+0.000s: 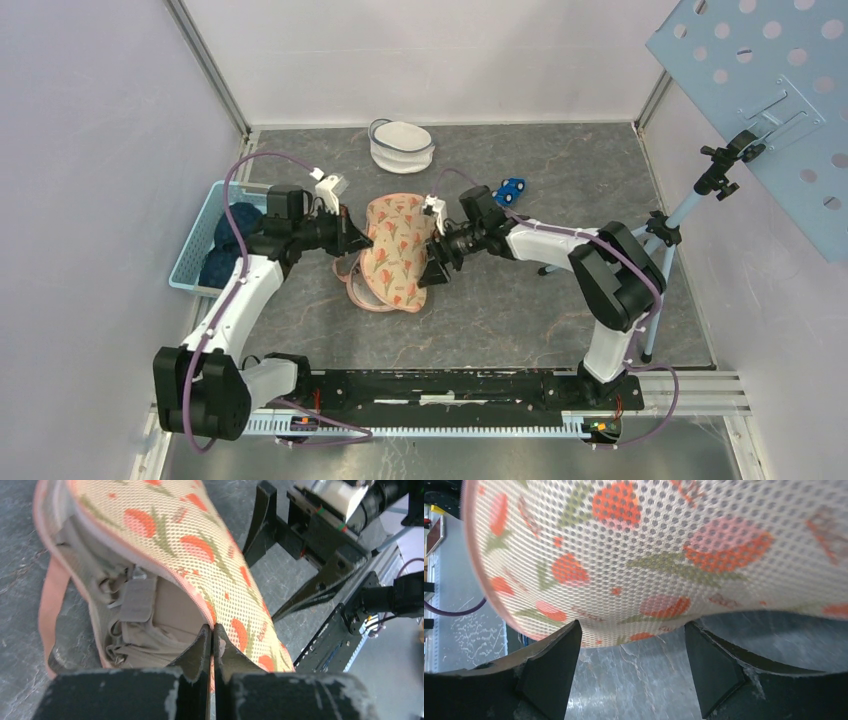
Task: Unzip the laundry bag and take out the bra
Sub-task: Open the laundry bag at the center of the board.
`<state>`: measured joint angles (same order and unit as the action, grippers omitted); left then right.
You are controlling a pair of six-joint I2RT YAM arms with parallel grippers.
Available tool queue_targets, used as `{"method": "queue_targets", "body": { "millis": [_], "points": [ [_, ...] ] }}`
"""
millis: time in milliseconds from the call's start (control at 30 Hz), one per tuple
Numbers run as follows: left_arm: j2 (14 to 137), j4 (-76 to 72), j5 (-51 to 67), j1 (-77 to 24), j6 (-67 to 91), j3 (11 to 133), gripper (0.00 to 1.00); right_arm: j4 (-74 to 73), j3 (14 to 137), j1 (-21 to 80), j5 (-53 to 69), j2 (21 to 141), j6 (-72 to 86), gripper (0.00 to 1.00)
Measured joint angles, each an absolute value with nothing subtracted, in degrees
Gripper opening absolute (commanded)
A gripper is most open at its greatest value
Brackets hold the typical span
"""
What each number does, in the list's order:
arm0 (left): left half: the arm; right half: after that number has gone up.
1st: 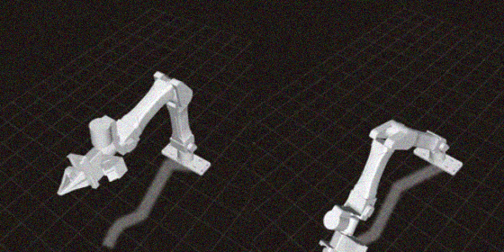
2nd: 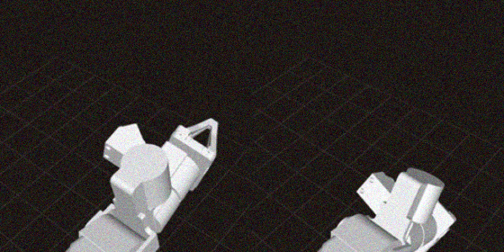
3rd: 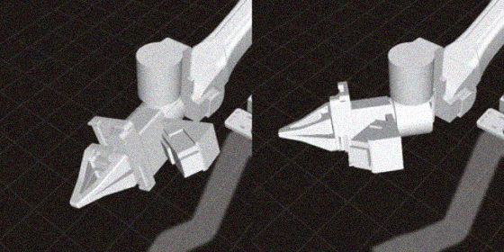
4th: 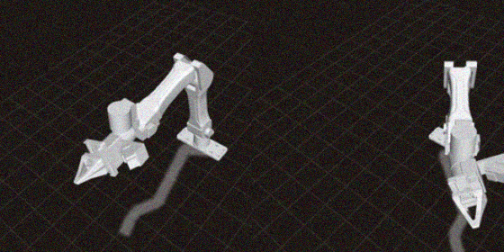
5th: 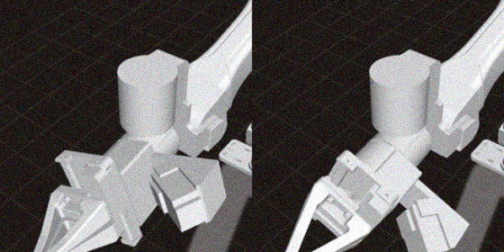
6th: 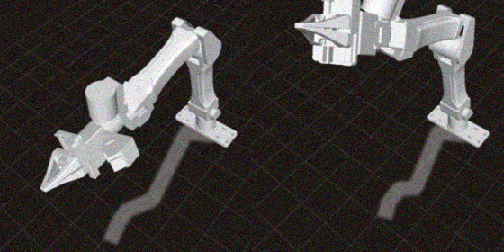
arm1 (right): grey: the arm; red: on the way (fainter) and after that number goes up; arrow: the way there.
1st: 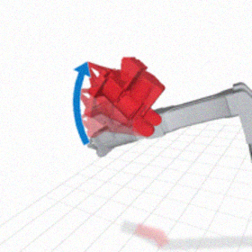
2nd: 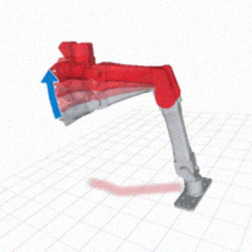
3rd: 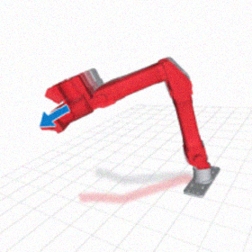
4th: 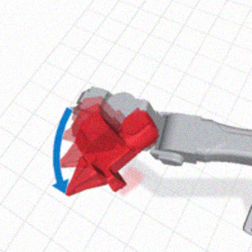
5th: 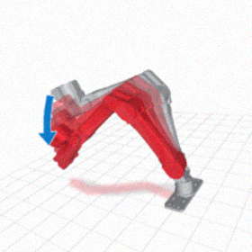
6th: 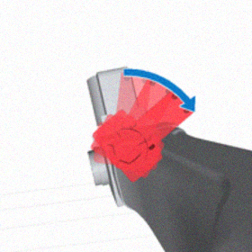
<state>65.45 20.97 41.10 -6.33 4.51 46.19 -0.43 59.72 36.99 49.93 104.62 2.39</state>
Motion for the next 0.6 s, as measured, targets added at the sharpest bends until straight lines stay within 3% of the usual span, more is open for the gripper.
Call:
{"method": "queue_targets", "body": {
  "millis": [600],
  "points": [
    [75.11, 27.33, 32.86, -30.50, -3.38, 60.23, 0.02, -16.16, 55.16, 19.86, 47.16, 86.63, -6.57, 0.83]
  ]
}}
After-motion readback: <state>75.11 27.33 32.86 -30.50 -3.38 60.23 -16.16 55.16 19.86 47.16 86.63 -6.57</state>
